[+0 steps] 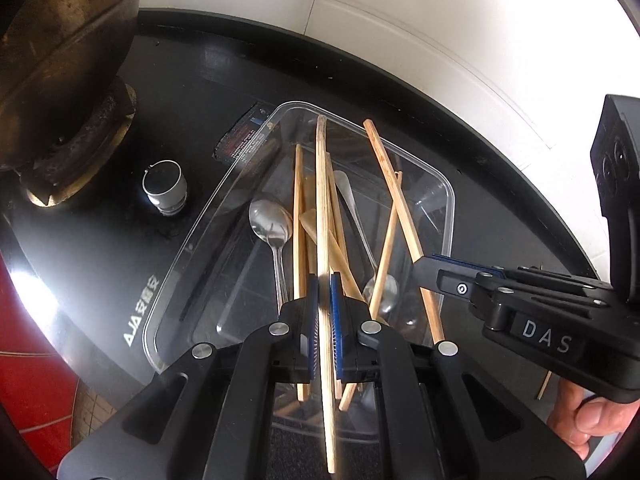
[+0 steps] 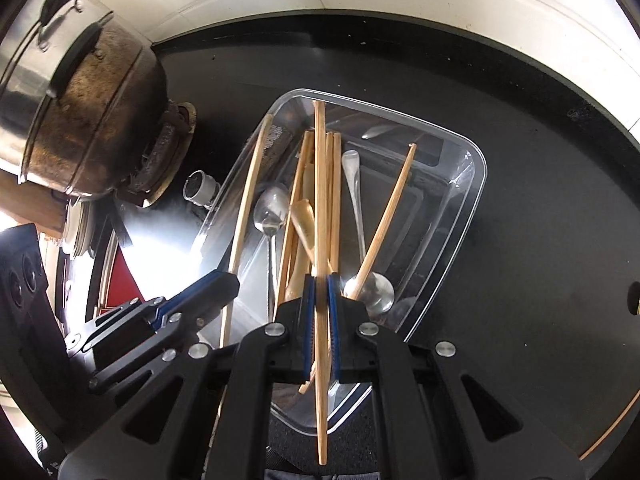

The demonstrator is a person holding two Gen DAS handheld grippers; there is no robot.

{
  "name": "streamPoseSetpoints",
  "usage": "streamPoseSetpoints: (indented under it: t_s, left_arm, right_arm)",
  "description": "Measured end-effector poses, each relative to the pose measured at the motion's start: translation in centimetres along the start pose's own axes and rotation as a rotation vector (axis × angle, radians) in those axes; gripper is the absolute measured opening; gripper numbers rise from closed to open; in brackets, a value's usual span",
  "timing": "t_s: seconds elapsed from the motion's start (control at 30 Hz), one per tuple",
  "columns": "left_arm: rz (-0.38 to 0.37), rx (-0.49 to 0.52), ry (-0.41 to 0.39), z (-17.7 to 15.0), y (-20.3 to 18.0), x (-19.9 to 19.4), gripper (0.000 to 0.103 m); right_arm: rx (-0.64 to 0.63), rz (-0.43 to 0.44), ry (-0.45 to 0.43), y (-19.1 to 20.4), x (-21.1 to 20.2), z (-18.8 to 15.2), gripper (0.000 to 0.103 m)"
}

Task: Organize utensils
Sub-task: 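Carry both chopsticks into the clear container and open both tools, then move both open tools back over the gold spoon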

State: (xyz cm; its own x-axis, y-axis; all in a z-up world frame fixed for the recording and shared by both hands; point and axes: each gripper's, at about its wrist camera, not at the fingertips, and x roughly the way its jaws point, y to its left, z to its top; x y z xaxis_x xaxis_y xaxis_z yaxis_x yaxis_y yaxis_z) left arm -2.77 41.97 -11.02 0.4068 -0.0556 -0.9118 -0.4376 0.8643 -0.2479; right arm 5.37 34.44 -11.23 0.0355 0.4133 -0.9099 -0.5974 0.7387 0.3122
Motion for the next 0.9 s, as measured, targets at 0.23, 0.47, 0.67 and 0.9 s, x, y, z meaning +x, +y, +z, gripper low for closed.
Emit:
streamPoseSetpoints:
  t_s: [0.23, 0.47, 0.67, 0.9]
  left_arm:
    - [0.002, -0.005, 0.015, 0.9, 0.4, 0.7, 0.005]
    - [0.004, 0.007, 0.028, 1.6, 0.6, 1.6, 0.005]
    - [0.0, 0.01, 0.037, 1.6, 0.5, 1.8, 0.005]
    - [0.048, -0.007, -0.015, 1.2, 1.1, 0.6, 0.085]
  right_arm:
    - [0.005, 0.001, 0.015, -0.4, 0.7, 0.8, 0.007]
    - [0.018, 0.005, 0.027, -0.8, 1.2, 1.2, 0.007]
    - [0.013, 0.02, 0.008, -0.9, 1.0, 1.5, 0.007]
    - [0.115, 0.051, -0.06, -2.9, -0.6, 1.9, 0.073]
